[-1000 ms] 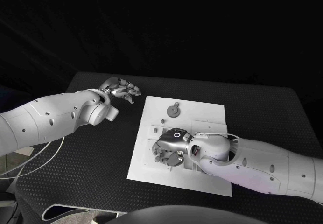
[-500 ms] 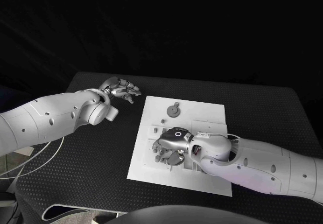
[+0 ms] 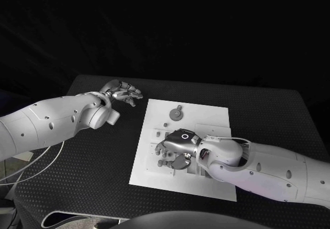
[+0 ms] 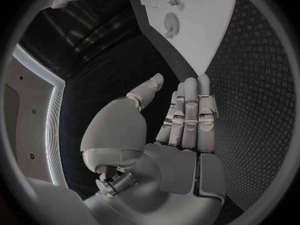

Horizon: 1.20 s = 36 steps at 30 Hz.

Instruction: Assemble the parts on the task board

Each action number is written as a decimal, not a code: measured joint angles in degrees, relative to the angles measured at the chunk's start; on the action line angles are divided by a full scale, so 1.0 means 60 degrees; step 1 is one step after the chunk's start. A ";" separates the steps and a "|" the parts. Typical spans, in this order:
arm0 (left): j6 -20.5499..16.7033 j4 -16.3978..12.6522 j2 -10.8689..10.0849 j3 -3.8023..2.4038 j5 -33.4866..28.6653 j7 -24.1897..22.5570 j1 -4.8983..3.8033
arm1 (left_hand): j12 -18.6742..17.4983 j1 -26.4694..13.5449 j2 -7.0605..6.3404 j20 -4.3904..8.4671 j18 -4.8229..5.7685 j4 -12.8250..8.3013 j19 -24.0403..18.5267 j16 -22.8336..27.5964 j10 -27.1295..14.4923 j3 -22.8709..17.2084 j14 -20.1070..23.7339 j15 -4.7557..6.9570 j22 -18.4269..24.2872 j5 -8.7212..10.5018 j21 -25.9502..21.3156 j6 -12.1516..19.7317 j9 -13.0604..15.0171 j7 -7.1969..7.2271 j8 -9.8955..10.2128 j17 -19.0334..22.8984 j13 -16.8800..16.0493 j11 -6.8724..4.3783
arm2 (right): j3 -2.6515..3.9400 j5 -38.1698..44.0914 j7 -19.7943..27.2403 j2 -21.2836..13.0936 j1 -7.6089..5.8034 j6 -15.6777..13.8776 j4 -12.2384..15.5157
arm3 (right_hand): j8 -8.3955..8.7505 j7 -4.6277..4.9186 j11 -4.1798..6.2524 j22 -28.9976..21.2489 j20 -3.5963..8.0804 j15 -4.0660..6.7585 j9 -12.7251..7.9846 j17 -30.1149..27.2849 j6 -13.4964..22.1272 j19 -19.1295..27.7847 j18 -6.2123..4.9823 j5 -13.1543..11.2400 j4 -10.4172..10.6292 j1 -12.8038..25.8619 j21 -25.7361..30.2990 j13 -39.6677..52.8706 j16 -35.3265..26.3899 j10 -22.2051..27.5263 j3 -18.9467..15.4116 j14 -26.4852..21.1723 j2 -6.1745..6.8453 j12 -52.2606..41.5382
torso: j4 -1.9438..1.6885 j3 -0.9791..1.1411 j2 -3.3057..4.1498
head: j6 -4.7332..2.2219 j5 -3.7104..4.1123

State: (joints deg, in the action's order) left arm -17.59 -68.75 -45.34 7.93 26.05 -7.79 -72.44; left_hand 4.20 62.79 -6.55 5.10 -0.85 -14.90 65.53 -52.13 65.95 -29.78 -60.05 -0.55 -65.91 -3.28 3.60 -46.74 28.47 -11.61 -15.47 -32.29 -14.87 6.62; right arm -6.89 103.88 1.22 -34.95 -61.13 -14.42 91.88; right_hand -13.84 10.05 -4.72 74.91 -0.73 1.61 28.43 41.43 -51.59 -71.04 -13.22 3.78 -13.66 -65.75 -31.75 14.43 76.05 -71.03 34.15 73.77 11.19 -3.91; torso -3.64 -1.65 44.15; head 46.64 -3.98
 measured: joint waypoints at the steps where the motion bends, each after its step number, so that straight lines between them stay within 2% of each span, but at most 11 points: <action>1: 0.0000 0.0006 0.0000 0.0000 0.0000 0.0000 0.0000 | 0.0000 0.0000 0.0000 0.0000 0.0001 0.0000 0.0000 0.0000 0.0000 0.0000 0.0000 0.0000 0.0000 0.0000 0.0000 0.0000 0.0000 0.0000 0.0000 -0.0003 0.0000 0.0000 | 0.0039 -0.0016 0.0006 -0.0041 -0.0021 -0.0035 0.0034 | 0.0000 0.0000 0.0000 0.0000 0.0004 0.0000 0.0001 0.0000 0.0000 -0.0005 0.0001 0.0000 0.0000 0.0012 -0.0015 0.0000 0.0000 0.0001 0.0000 0.0000 0.0011 0.0000 | 0.0001 0.0000 0.0000 | -0.0009 0.0006; 5: 0.0000 0.0049 0.0017 0.0001 0.0000 0.0000 0.0001 | 0.0000 0.0000 0.0000 0.0000 0.0001 0.0000 0.0000 0.0000 0.0002 0.0000 0.0000 0.0000 -0.0001 0.0000 0.0000 0.0000 0.0000 0.0000 0.0000 -0.0006 0.0001 -0.0002 | 0.0254 -0.0109 0.0035 -0.0259 -0.0091 -0.0200 0.0201 | 0.0000 -0.0002 -0.0002 0.0000 0.0036 -0.0001 0.0000 0.0000 -0.0001 -0.0040 0.0001 0.0000 0.0043 -0.0016 -0.0015 0.0012 0.0000 0.0002 -0.0010 0.0001 0.0061 -0.0001 | 0.0003 0.0000 -0.0003 | -0.0050 0.0040; 9: 0.0000 0.0089 0.0045 0.0003 0.0000 0.0000 0.0003 | 0.0000 0.0000 0.0000 0.0000 0.0000 0.0000 0.0000 0.0000 -0.0003 0.0000 0.0000 0.0000 -0.0001 0.0000 0.0000 0.0000 0.0000 0.0000 0.0000 -0.0006 0.0001 0.0003 | 0.0549 -0.0384 0.0054 -0.0650 -0.0248 -0.0318 0.0374 | 0.0000 -0.0004 -0.0034 0.0000 0.0036 -0.0001 0.0001 0.0000 -0.0001 -0.0041 0.0000 0.0000 0.0070 -0.0011 -0.0018 0.0014 0.0005 0.0035 0.0002 0.0001 0.0060 -0.0001 | 0.0007 -0.0002 -0.0015 | -0.0091 0.0082; 13: 0.0000 0.0121 0.0061 0.0004 0.0000 -0.0001 0.0004 | 0.0000 0.0000 0.0000 0.0000 0.0000 0.0000 0.0000 0.0037 -0.0022 0.0000 0.0000 0.0000 -0.0001 0.0000 0.0000 0.0010 0.0001 0.0010 0.0000 -0.0006 0.0001 0.0021 | 0.0649 -0.1201 0.0013 -0.1216 -0.0609 -0.0344 0.0448 | -0.0087 -0.0008 -0.0036 0.0000 0.0036 -0.0001 0.0045 0.0000 -0.0005 -0.0042 0.0001 0.0000 0.0462 0.0291 -0.0051 0.0103 0.0037 0.0036 -0.0031 0.0001 -0.0009 -0.0053 | 0.0013 -0.0005 -0.0027 | -0.0169 0.0165; 16: 0.0000 0.0152 0.0065 0.0004 0.0000 -0.0001 0.0004 | 0.0000 0.0000 0.0000 0.0000 0.0000 0.0000 0.0000 0.0037 -0.0022 0.0000 0.0000 0.0000 -0.0001 0.0000 0.0000 0.0010 0.0001 0.0010 0.0000 -0.0006 0.0001 0.0021 | 0.0661 -0.2016 -0.0177 -0.1621 -0.0944 -0.0205 0.0422 | -0.0142 -0.0072 0.0025 0.0000 0.0022 0.0010 0.0099 -0.0021 -0.0069 -0.0051 0.0001 -0.0001 0.0811 0.0731 -0.0051 0.0207 0.0030 -0.0030 -0.0137 -0.0010 -0.0116 -0.0158 | 0.0025 -0.0007 -0.0037 | -0.0212 0.0234; 18: 0.0000 0.0175 0.0074 0.0005 0.0000 -0.0002 0.0005 | 0.0000 0.0000 0.0000 0.0000 0.0000 0.0000 0.0000 0.0037 -0.0022 0.0000 0.0000 0.0000 -0.0001 0.0000 0.0000 0.0011 0.0001 0.0010 0.0000 -0.0005 0.0002 0.0021 | 0.0674 -0.2715 -0.0408 -0.1868 -0.1115 -0.0097 0.0377 | -0.0167 -0.0074 0.0059 0.0000 -0.0030 0.0103 0.0143 -0.0094 -0.0071 0.0186 0.0000 0.0000 0.1241 0.1176 0.0066 0.0336 -0.0136 -0.0128 -0.0169 -0.0207 -0.0187 -0.0204 | 0.0044 -0.0011 -0.0050 | -0.0250 0.0297; 23: 0.0000 0.0248 0.0138 0.0007 0.0000 -0.0003 0.0009 | 0.0000 0.0000 0.0000 0.0000 0.0001 0.0016 0.0000 0.0037 -0.0021 0.0016 0.0000 0.0000 -0.0001 0.0000 0.0000 0.0011 0.0001 0.0011 -0.0038 -0.0005 -0.0008 0.0021 | 0.0653 -0.4453 -0.1327 -0.2428 -0.1310 0.0450 0.0244 | -0.0268 -0.0127 0.0253 -0.0001 -0.0202 0.0211 0.0339 -0.0202 -0.0125 0.0652 -0.0030 0.0000 0.2092 0.1879 0.0261 0.1025 -0.0348 -0.0505 -0.0233 -0.0587 -0.0138 -0.0653 | 0.0122 -0.0022 -0.0087 | -0.0305 0.0439; 25: 0.0000 0.0256 0.0148 0.0007 -0.0001 -0.0005 0.0011 | 0.0000 0.0000 0.0000 0.0000 0.0000 0.0027 0.0000 0.0037 -0.0021 0.0027 0.0000 0.0000 -0.0002 0.0000 0.0000 0.0011 0.0001 0.0011 -0.0039 -0.0005 -0.0008 0.0021 | 0.0651 -0.4815 -0.1667 -0.2576 -0.1345 0.0802 0.0279 | -0.0506 -0.0381 0.0521 0.0000 -0.0160 0.0486 0.0590 -0.0203 -0.0347 0.0617 -0.0267 -0.0001 0.2517 0.2117 0.0261 0.2311 -0.0349 -0.0994 -0.0251 -0.0514 0.0003 -0.1736 | 0.0159 -0.0016 -0.0103 | -0.0309 0.0461; 27: -0.0001 0.0273 0.0158 0.0007 -0.0003 -0.0006 0.0016 | 0.0000 -0.0035 0.0035 0.0000 0.0001 0.0027 0.0000 0.0037 -0.0021 0.0027 0.0000 0.0000 0.0006 0.0000 0.0000 0.0011 0.0001 0.0011 -0.0038 -0.0005 -0.0007 0.0021 | 0.0642 -0.5208 -0.2120 -0.2738 -0.1353 0.1334 0.0380 | -0.0644 -0.0548 0.0759 -0.0001 -0.0046 0.0650 0.0845 -0.0203 -0.0444 0.0490 -0.0327 -0.0001 0.2877 0.2204 0.0208 0.3957 -0.0292 -0.0736 -0.0257 -0.0434 0.0047 -0.3069 | 0.0192 -0.0008 -0.0113 | -0.0310 0.0473; 30: -0.0001 0.0277 0.0176 0.0007 -0.0005 -0.0006 0.0018 | 0.0000 -0.0035 0.0035 0.0000 0.0001 0.0026 0.0000 0.0037 -0.0021 0.0026 0.0000 0.0000 0.0008 0.0000 0.0000 0.0011 0.0001 0.0011 -0.0038 -0.0004 -0.0007 0.0021 | 0.0515 -0.5865 -0.2794 -0.2915 -0.1356 0.2041 0.0469 | -0.0661 -0.0659 0.0850 0.0002 0.0124 0.0771 0.1160 -0.0117 -0.0363 0.0249 -0.0326 -0.0075 0.3501 0.2348 0.0052 0.6583 -0.0032 0.0323 -0.0252 -0.0281 0.0213 -0.5166 | 0.0244 0.0015 -0.0126 | -0.0317 0.0494; 36: 0.0000 0.0297 0.0181 0.0007 -0.0006 -0.0007 0.0024 | 0.0000 -0.0035 0.0035 0.0000 0.0001 0.0026 0.0000 0.0037 -0.0020 0.0026 0.0000 0.0000 0.0007 0.0000 0.0000 0.0011 0.0001 0.0011 -0.0038 -0.0004 -0.0006 0.0020 | 0.0274 -0.7076 -0.3780 -0.3238 -0.1349 0.2925 0.0650 | -0.0661 -0.0691 0.0872 0.0007 0.0178 0.0820 0.1459 0.0022 -0.0318 0.0195 -0.0308 -0.0075 0.4071 0.2375 -0.0142 0.8077 0.0177 0.0494 -0.0428 -0.0233 0.0340 -0.6500 | 0.0278 0.0026 -0.0140 | -0.0302 0.0606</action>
State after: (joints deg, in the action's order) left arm -17.59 -66.96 -44.26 7.97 26.01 -7.83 -72.30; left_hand 4.20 62.58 -6.34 5.10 -0.85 -14.75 65.53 -51.91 65.82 -29.63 -60.05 -0.55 -65.87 -3.28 3.60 -46.67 28.47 -11.55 -15.70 -32.31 -14.91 6.74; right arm -5.25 61.43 -21.46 -54.38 -69.23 3.13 95.78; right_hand -17.81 5.91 0.51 74.95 0.34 6.53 37.18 41.56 -53.50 -69.87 -15.07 3.33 10.76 -51.50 -32.60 62.89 77.11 -68.07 31.59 72.37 13.23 -42.91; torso -1.97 -1.49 43.31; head 44.82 -0.35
